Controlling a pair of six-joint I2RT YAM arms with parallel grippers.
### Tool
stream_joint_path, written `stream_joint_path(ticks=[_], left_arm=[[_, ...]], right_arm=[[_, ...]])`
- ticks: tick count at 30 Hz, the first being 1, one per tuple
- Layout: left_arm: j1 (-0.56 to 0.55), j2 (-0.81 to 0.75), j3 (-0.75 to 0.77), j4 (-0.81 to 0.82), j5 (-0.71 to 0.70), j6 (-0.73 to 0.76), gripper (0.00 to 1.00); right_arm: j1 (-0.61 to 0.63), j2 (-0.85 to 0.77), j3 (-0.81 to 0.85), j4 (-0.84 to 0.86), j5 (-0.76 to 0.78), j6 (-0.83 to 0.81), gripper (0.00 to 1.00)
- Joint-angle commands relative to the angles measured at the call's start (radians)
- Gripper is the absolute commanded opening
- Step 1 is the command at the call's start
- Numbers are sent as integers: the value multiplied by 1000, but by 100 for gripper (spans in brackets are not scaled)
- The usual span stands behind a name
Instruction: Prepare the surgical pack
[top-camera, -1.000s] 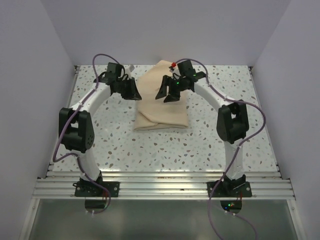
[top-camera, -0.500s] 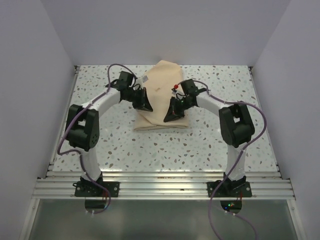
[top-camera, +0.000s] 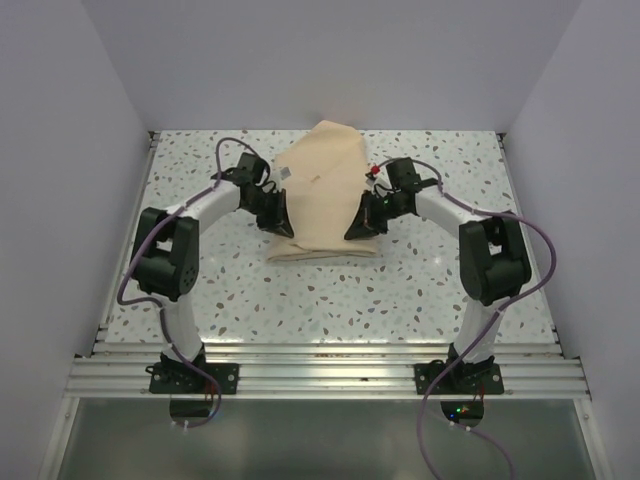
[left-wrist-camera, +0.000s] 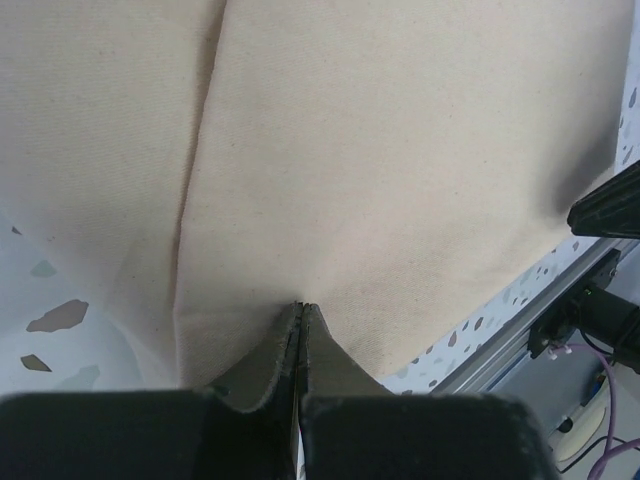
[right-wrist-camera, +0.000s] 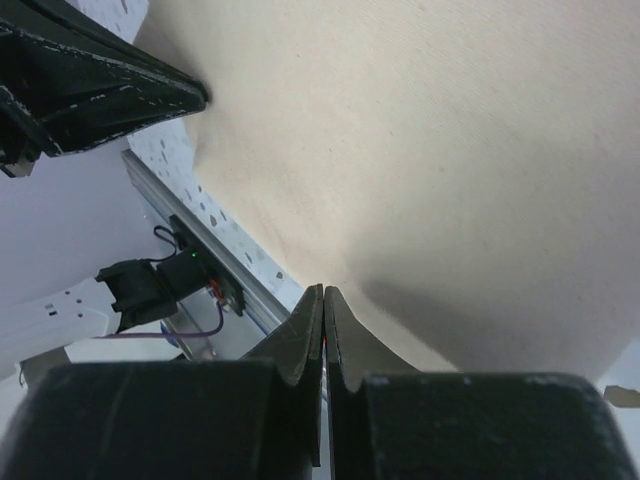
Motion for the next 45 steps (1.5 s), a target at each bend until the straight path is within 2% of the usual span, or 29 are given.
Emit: stream_joint_path(ticks=[1,5,11,15,16,18,19,21,23,26,30,34,37,40,42,45], left_arm=[[7,-35,-46,-12,-26,36,0],[11,-89,-32,15,-68,36,0],[65,-74,145,-5,-199,6,0],[125,-74,196,49,-248,-46,6],[137,-64,195,110,-234,-49,8],[166,-22,240,139,-185,-62,10],[171,36,270,147,-185,-69,10],[179,107,333,226,-147,-88,4],[179,147,378,282,-124,-123,1],[177,245,470,324,-78,-140,0],[177,327,498,376,-53,-154,0],[177,353,443,483,-70,-198,1],[163,414,506,491,-55,-210,2],[139,483,564,480,-35,-210,3],[119,515,561,471,-33,-207,3],[105,540,511,462,-26,-207,1]], right_arm=[[-28,-57,-68,15,1,-9,0],[-48,-90,-91,-9,41,-27,0],[-63,-116,-85,-60,98,-32,0],[-97,-107,-4,-8,150,-10,0],[-103,-67,60,13,159,14,0],[-112,-15,131,97,181,36,0],[-114,23,218,115,193,57,0],[-118,140,356,185,176,71,0],[-120,255,453,182,199,65,0],[-132,408,634,166,204,67,0],[-153,562,787,178,149,120,2],[-160,665,901,204,87,177,5],[-170,688,891,165,96,182,5],[-195,645,770,185,128,189,5],[-213,634,711,175,138,183,5],[-215,653,735,112,118,136,6]])
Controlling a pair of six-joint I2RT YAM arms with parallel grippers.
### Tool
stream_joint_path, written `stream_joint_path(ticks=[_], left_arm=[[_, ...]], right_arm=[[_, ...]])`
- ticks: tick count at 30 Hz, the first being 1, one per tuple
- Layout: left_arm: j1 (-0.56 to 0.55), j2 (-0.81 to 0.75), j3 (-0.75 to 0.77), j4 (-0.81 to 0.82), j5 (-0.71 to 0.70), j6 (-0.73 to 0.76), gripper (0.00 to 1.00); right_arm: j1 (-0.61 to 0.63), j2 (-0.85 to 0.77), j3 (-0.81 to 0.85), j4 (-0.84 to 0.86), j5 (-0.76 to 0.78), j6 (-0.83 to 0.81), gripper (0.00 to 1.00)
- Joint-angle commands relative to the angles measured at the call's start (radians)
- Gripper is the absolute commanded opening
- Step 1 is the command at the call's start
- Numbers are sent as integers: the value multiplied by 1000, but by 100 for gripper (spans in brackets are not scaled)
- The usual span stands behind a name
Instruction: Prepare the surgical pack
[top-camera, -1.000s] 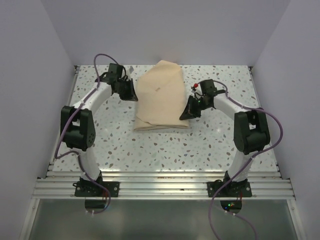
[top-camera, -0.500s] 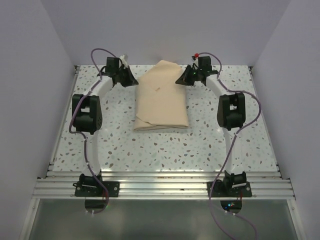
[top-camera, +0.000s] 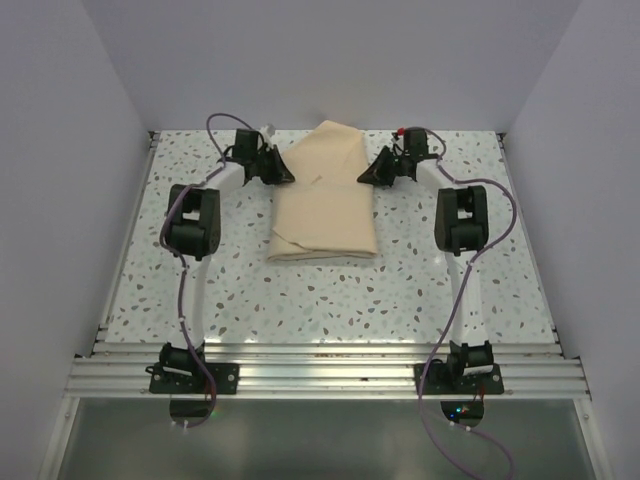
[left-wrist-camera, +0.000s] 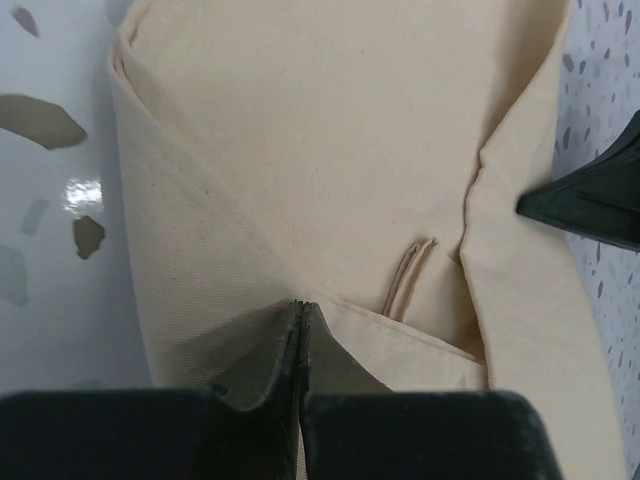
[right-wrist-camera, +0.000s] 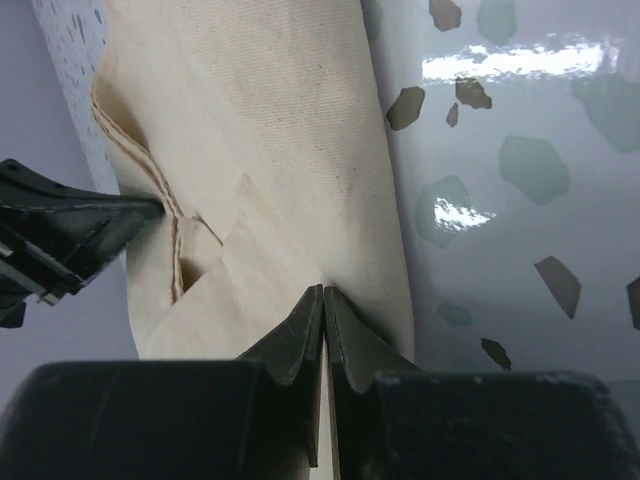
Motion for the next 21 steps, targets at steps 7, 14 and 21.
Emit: stream_joint_path(ticks=[7,14,21], left_arm=[[-30,-13,-164,-22,28,48,0],[-29,-121,-352,-46,10,71,0],[-27,-232,-526,-28,20,94,0]], right_arm=[[-18,0,30,-118,-50,-52,9],[-16,-42,-55,-152,-40,-85,9],[-7,-115,-161,-201,-52,-166,9]])
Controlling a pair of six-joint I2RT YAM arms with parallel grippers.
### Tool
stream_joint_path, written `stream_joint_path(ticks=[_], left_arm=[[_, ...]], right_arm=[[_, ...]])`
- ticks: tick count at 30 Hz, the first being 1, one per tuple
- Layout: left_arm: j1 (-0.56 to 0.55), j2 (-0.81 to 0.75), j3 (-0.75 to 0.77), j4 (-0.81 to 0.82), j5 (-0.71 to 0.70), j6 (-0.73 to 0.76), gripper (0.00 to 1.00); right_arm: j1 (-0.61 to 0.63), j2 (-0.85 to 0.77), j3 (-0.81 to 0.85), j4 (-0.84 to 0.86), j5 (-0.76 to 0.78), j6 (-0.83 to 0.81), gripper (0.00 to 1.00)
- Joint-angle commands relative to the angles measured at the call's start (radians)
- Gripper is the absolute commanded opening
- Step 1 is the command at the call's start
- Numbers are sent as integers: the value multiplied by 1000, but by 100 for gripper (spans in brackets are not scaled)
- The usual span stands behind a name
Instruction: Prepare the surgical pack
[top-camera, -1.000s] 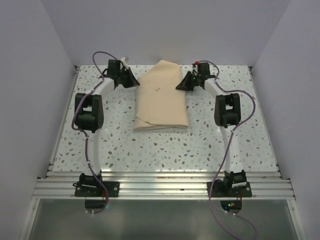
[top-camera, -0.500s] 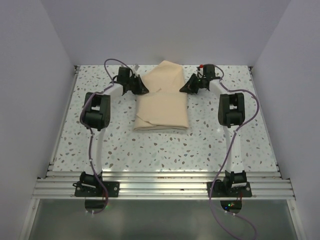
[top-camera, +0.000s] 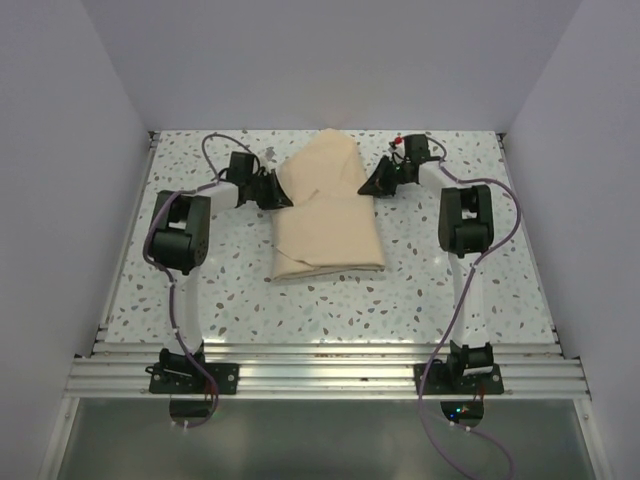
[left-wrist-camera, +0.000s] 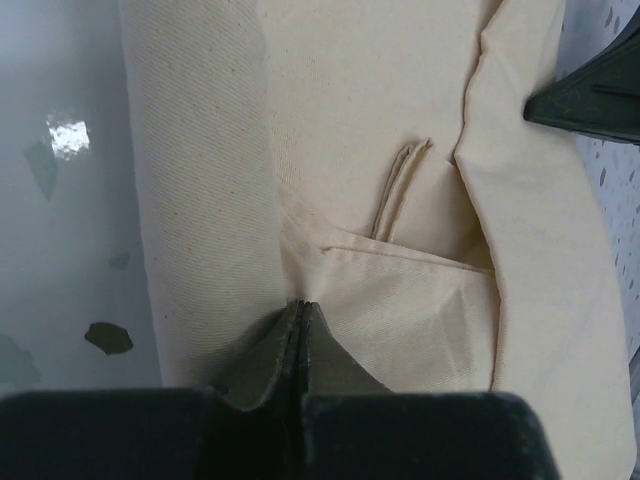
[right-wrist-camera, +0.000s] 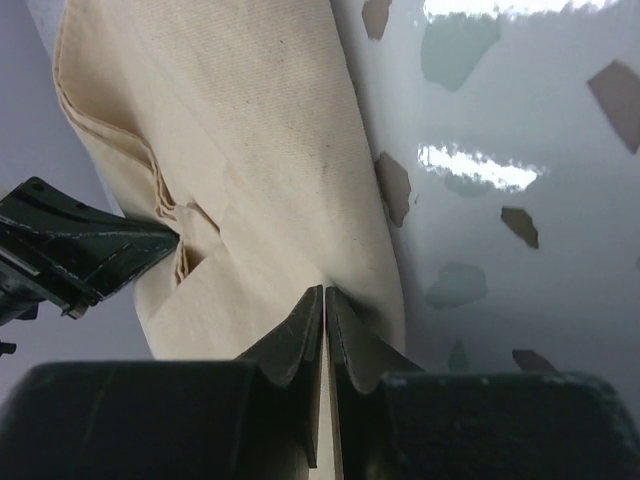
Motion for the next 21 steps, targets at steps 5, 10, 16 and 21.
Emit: stream_joint_path(ticks=[5,10,16,21], left_arm=[[6,-60,-7,-178,-46,88,4],[37,-77,141,-190,-100,96,20],[80,-55,200,-103,-201,48,39],[90,82,340,-164,-238,39,45]], right_arm=[[13,-121,-53,-142,90,-102,10],[16,-217,-85,3,211,-63,30],[20,-144,77,57,353,-72,69],[20,75,399,-33,317,-94,87]])
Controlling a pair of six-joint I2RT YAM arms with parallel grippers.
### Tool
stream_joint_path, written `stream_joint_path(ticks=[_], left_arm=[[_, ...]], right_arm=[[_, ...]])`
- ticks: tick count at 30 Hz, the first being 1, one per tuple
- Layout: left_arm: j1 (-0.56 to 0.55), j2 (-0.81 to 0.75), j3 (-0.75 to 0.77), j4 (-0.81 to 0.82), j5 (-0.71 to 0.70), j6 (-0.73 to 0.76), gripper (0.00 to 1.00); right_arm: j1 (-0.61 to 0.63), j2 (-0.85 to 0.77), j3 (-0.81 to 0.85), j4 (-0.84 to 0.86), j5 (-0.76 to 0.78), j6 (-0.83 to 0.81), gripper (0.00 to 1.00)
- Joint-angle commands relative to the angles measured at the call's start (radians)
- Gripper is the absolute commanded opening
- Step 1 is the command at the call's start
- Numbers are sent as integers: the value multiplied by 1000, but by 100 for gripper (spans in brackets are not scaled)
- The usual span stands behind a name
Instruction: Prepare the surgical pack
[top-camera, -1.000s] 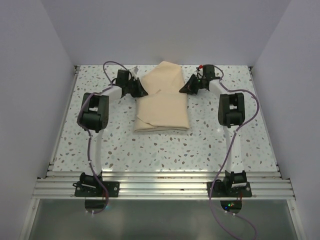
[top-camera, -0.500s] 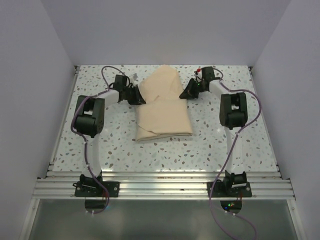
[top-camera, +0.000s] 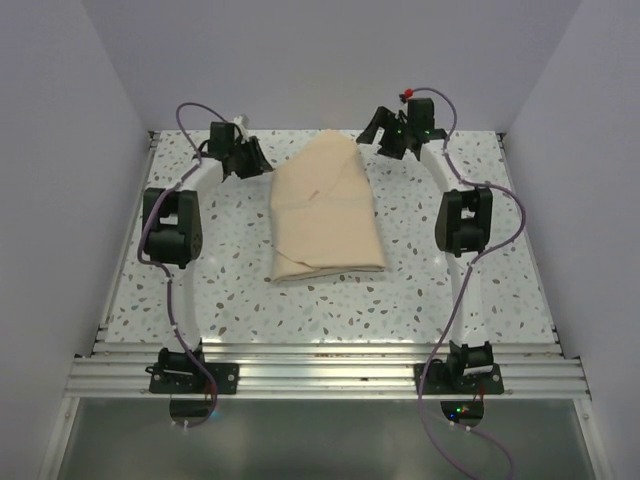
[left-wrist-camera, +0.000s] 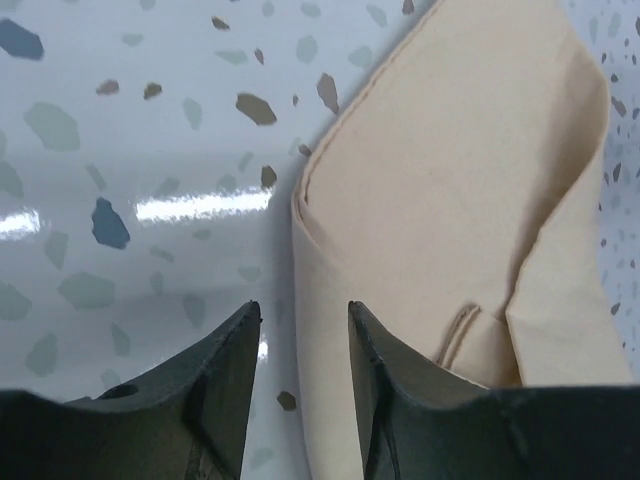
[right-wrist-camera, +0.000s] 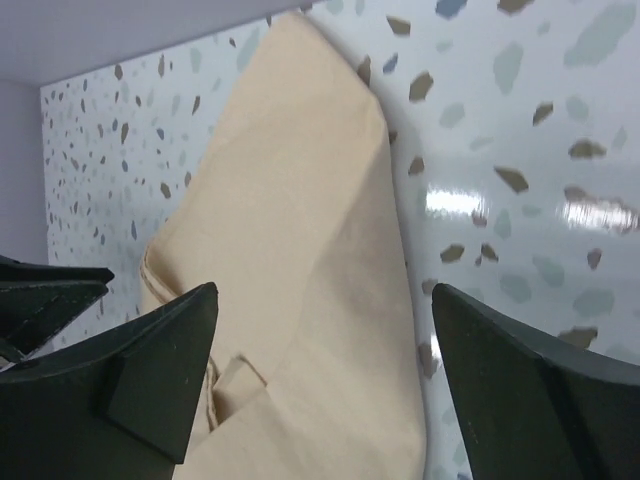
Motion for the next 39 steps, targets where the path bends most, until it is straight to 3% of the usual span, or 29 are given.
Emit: stream_joint_path(ticks=[1,7,20,22,24,25,28,33,39], left_arm=[[4,86,112,-27,-51,-15,45],[4,161,139,22,-25,-51,48],[4,326,280,27,98,-161,43],[4,341,288,30,118,-163,41],[5,356,316,27,142,-167,33],[5,375,332,18,170,-169,28],[8,390,392,18,239,-187,2],[19,289,357,81,273,-213,0],[23,134,256,104,307,-206,0]], right_arm=[[2,115,145,-13,-1,-26,93],[3,208,178,48,-46,-17,96],[77,351,317,39,-84,57,76],[81,357,310,59,-81,75,68],[80,371,320,59,-76,98,60],[78,374,334,64,-82,107,51],[71,368,359,100,-116,164,34],[61,298,345,140,-193,241,11],[52,164,267,111,-294,229,9]])
